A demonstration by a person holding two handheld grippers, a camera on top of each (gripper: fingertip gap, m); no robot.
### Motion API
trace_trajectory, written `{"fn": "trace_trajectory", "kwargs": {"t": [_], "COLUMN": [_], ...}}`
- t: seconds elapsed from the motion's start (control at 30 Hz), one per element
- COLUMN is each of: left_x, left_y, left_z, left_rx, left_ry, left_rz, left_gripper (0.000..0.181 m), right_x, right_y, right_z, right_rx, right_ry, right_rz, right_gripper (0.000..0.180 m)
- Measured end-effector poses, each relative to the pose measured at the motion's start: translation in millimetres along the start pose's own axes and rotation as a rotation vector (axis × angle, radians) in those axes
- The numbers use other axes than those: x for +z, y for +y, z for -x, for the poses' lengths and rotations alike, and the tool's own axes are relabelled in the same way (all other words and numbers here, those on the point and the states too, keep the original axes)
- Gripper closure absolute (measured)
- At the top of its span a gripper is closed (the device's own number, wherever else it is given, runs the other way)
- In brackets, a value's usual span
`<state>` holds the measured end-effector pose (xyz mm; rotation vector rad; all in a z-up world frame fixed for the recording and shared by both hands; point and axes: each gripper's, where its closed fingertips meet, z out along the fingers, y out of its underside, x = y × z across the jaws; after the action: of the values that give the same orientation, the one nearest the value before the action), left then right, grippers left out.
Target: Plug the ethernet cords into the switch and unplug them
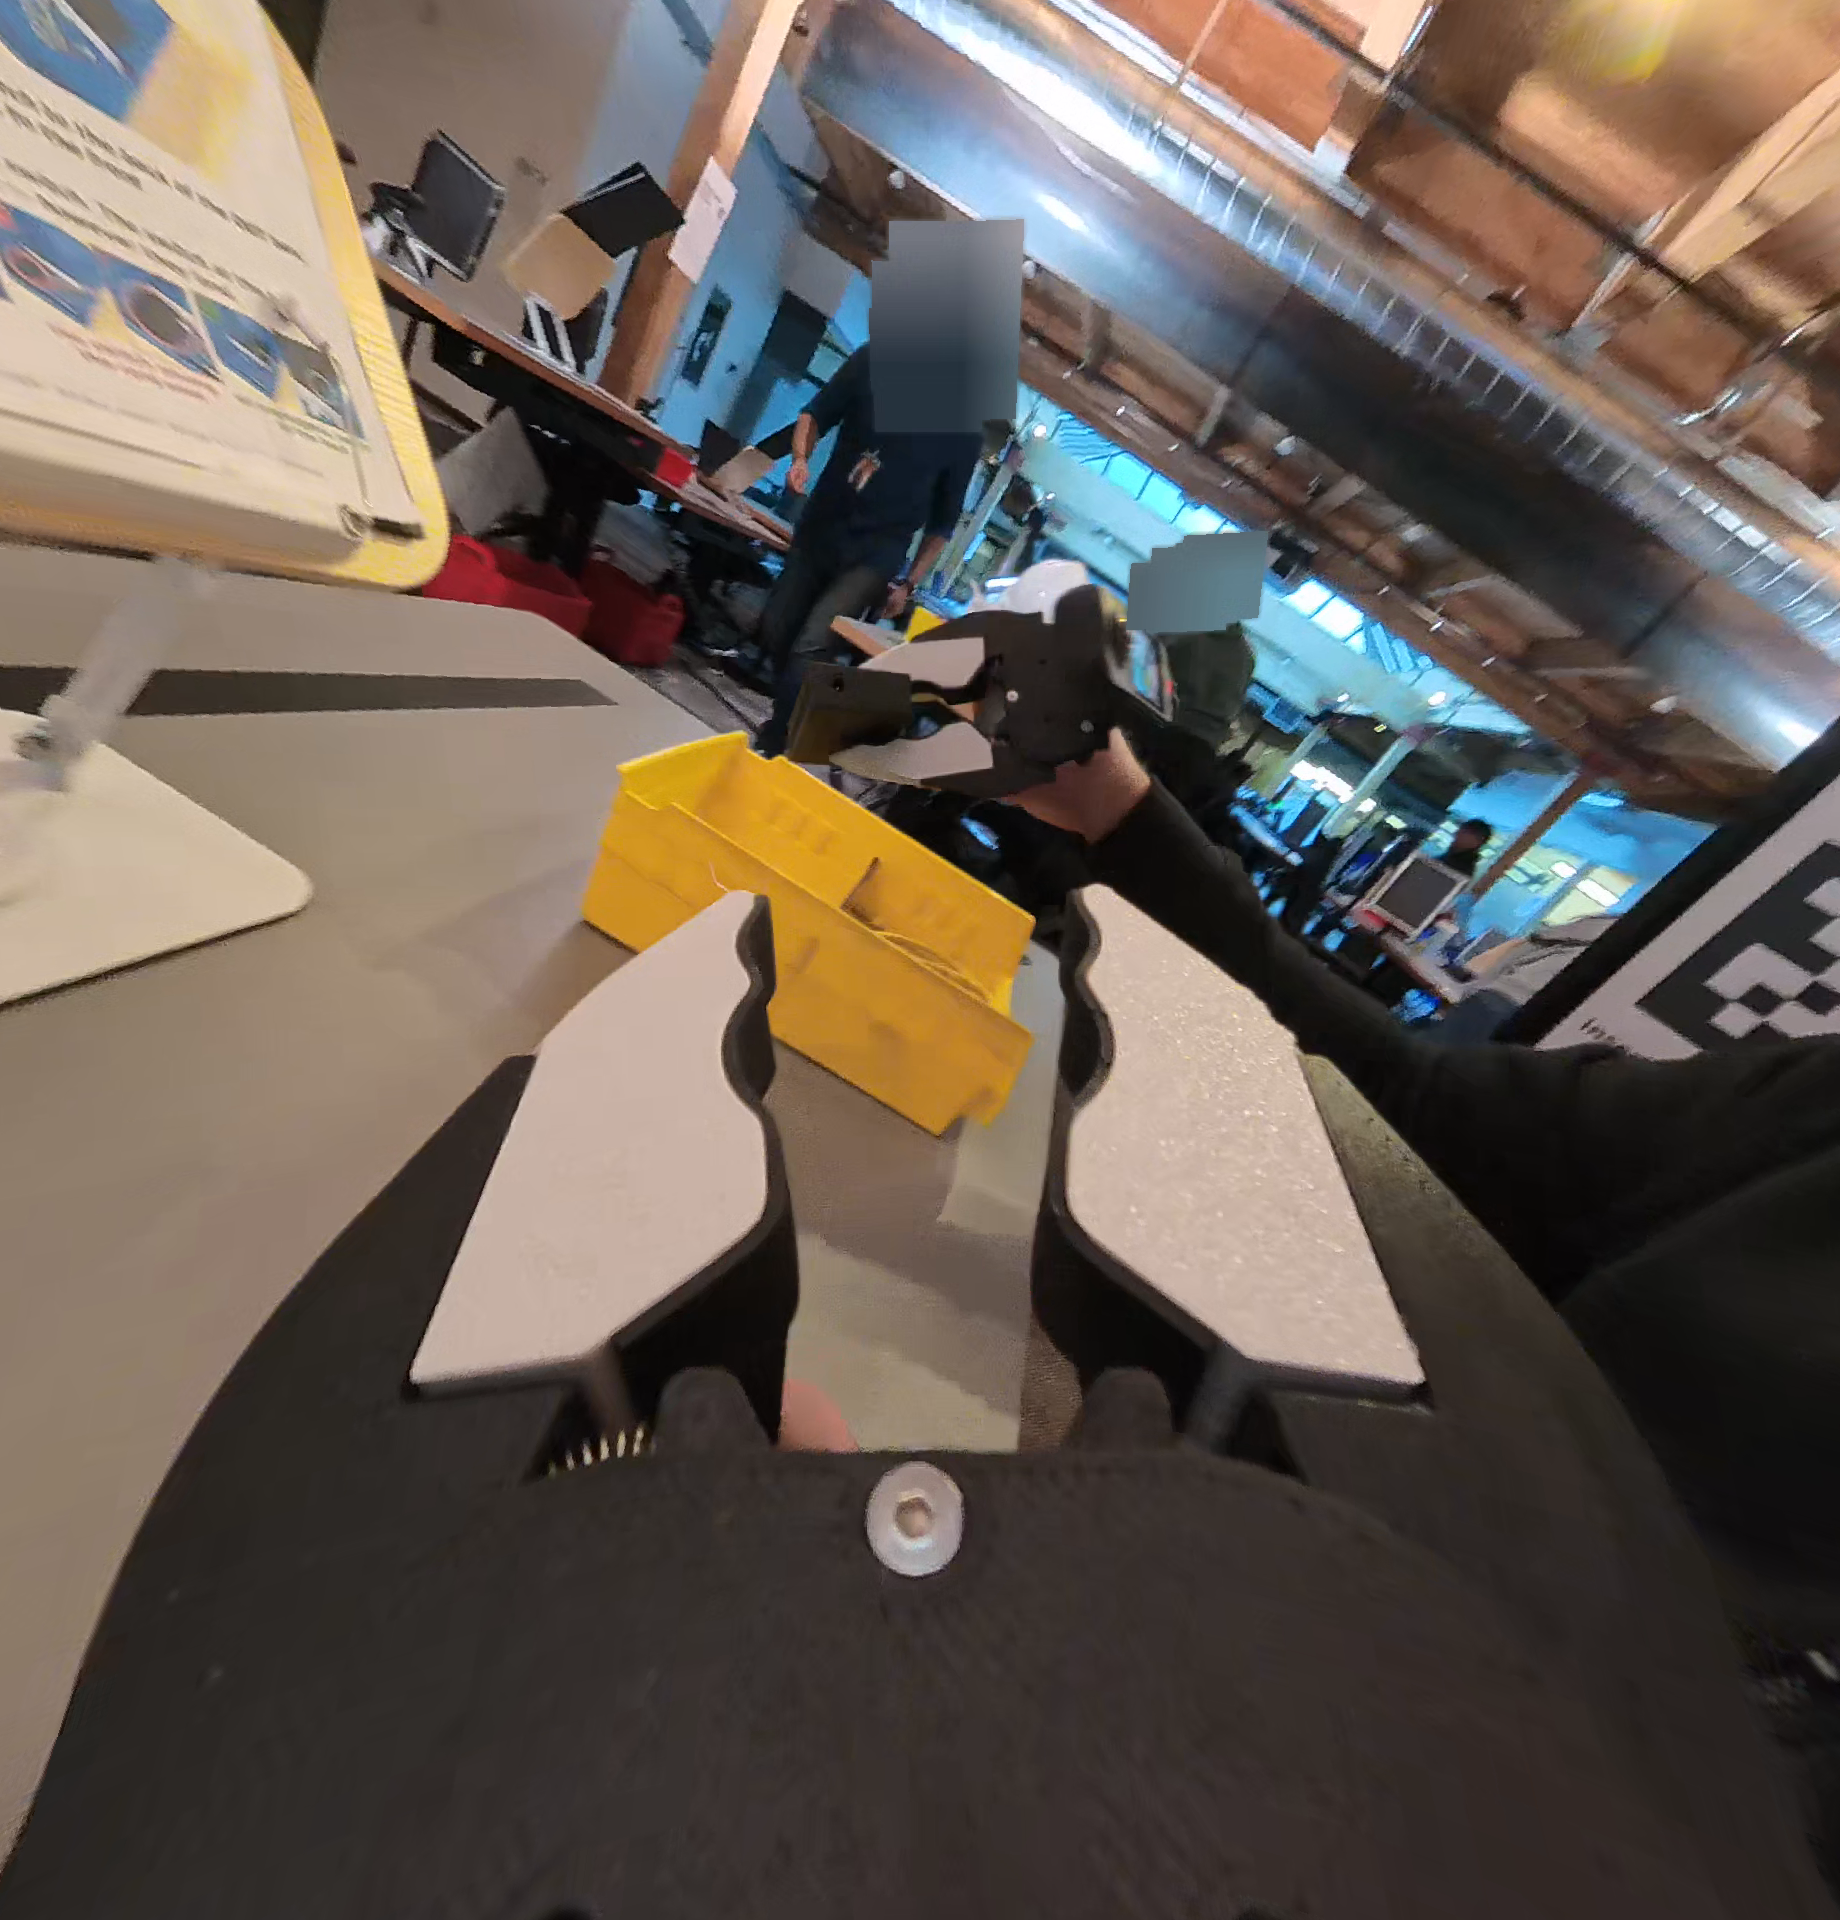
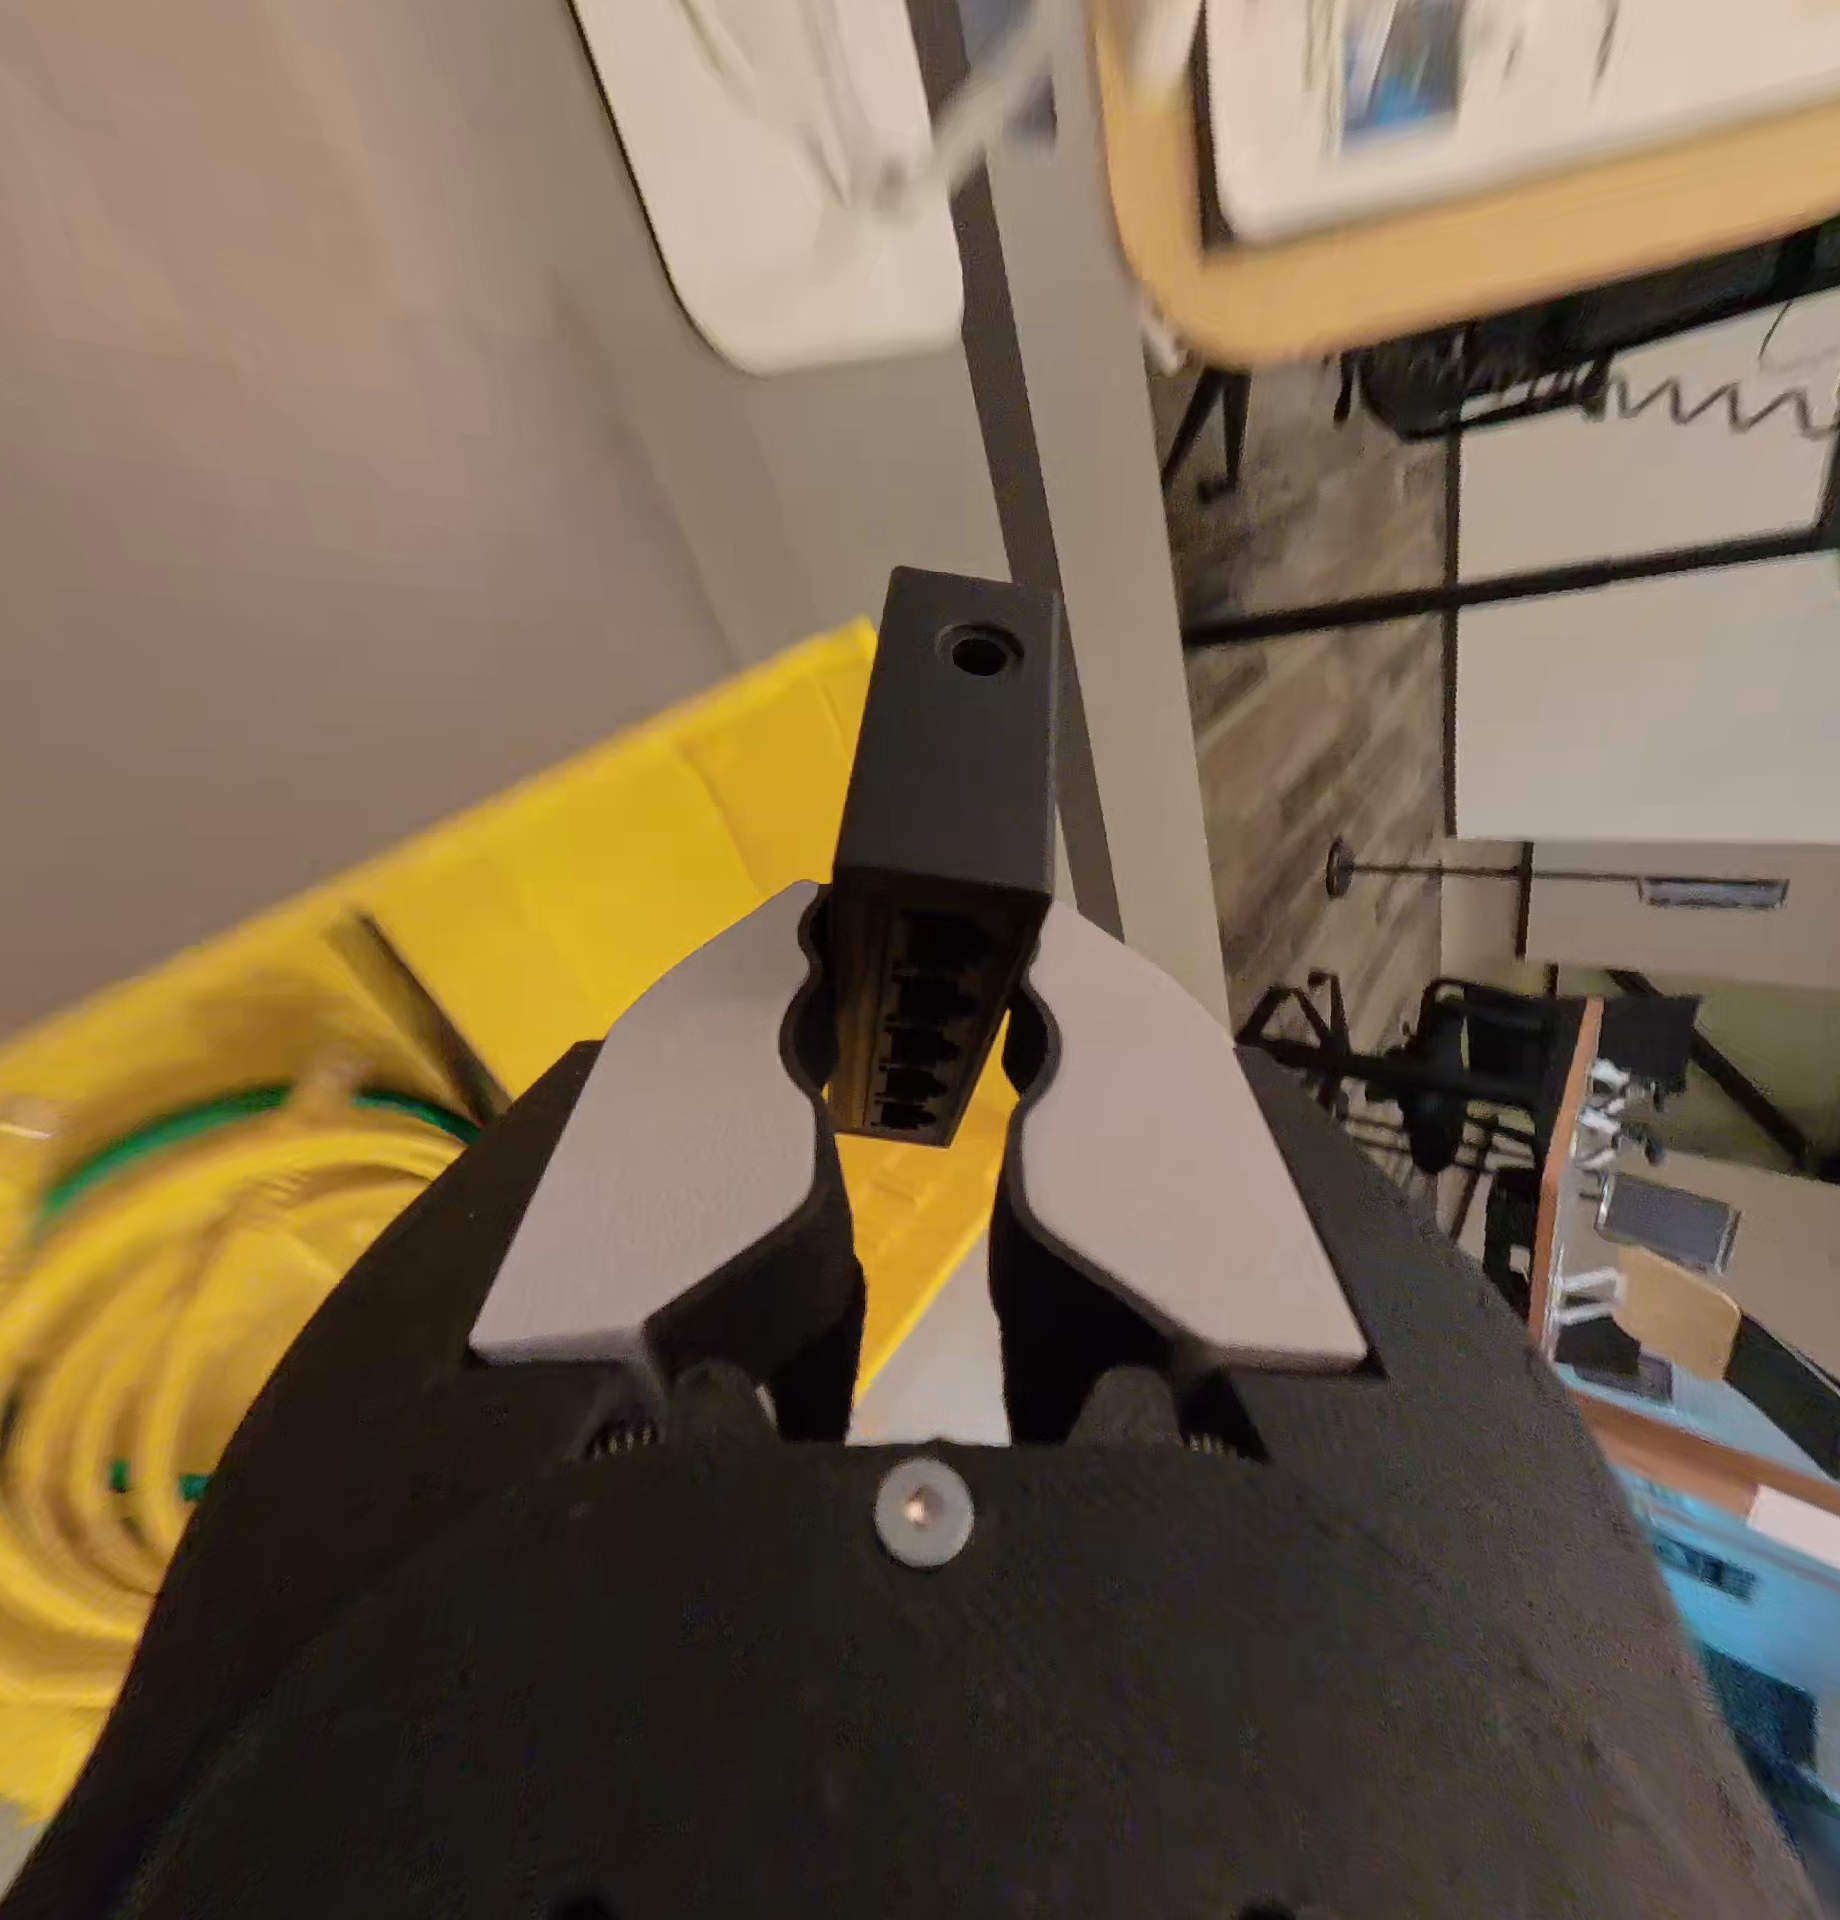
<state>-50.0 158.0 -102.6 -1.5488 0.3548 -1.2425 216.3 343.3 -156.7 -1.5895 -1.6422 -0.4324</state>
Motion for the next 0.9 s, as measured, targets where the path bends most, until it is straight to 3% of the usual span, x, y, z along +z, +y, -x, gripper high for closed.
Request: {"fn": "trace_trajectory", "kwargs": {"t": [0.1, 0.33, 0.53, 0.63, 0.9], "left_x": [-6.0, -16.0, -15.9, -16.7, -30.9], "left_y": [-8.4, -15.4, -13.5, -14.8, -38.0], "left_z": [3.1, 17.4, 21.0, 21.9, 23.3], "left_rx": [0.036, 0.002, 0.005, 0.01, 0.081], "left_ry": [-0.024, -0.053, -0.062, -0.066, -0.108], "left_rz": [0.001, -0.009, -0.001, -0.001, -0.008], "left_gripper": [0.129, 0.128, 0.127, 0.126, 0.122], "right_x": [33.1, 82.7, 115.7, 113.5, 55.4], "right_y": [44.4, 100.1, 126.8, 120.9, 115.8], "right_z": [2.2, 32.2, 40.7, 52.1, 23.2], "right_rx": [0.006, -0.167, -0.305, -0.291, -0.105], "right_ry": [-0.125, -0.362, -0.345, -0.407, -0.333], "right_rz": [0.089, 0.307, 0.402, 0.38, 0.343], "right_gripper": [0.151, 0.151, 0.148, 0.129, 0.13]}}
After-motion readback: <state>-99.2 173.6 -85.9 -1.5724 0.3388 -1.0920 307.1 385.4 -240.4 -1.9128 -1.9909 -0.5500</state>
